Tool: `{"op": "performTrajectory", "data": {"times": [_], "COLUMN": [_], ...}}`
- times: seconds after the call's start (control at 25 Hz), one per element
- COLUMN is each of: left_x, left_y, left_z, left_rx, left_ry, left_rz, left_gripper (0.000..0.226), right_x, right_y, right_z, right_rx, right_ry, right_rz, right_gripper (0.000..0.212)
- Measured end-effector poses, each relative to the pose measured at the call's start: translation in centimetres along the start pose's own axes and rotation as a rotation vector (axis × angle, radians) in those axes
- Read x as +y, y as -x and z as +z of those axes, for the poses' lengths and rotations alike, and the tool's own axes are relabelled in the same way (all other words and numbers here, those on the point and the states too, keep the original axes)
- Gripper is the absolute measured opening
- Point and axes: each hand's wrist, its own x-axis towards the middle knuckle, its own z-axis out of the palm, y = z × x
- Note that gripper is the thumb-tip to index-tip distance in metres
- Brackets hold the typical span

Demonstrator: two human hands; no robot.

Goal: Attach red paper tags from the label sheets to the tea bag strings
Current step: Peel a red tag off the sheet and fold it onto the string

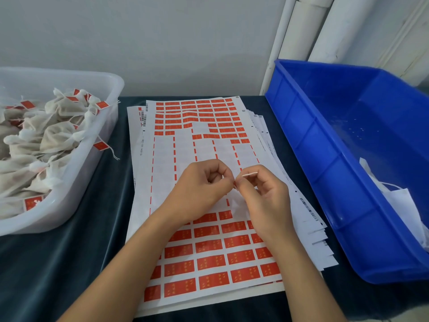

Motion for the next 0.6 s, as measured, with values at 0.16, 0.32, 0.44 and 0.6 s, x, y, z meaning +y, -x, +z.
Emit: {"op": "performTrajectory", "data": {"times": [0.16,0.32,0.44,0.6], "left_x": [0.06,0.07,0.04,-0.13], "left_y": [0.06,0.09,0.02,-0.10], "left_z": [-0.08,-0.03,0.00,-0.05], "left_rx": [-0.007,-0.048,-0.032,0.000], "left_ry": [-0.010,-0.014,0.030,0.055], "left_rz": [0.004,0.015,-0.012,-0.020], "left_gripper": [0.019,0.019,0.020,0.018], "right_x": [-0.03,-0.27,-0.17,-0.19], "right_y": [0.07,0.07,0.06,0.06], "right_z": [0.14,-0.03,0.00,0.13], "right_rx": [-0.006,-0.021,0.005,0.037], "right_ry": [-0.025,-0.030,-0.043,-0.063], "right_rz": [0.035,0.017,0.034,0.068], "right_gripper": [0.007,0.008,0.010,0.010]}}
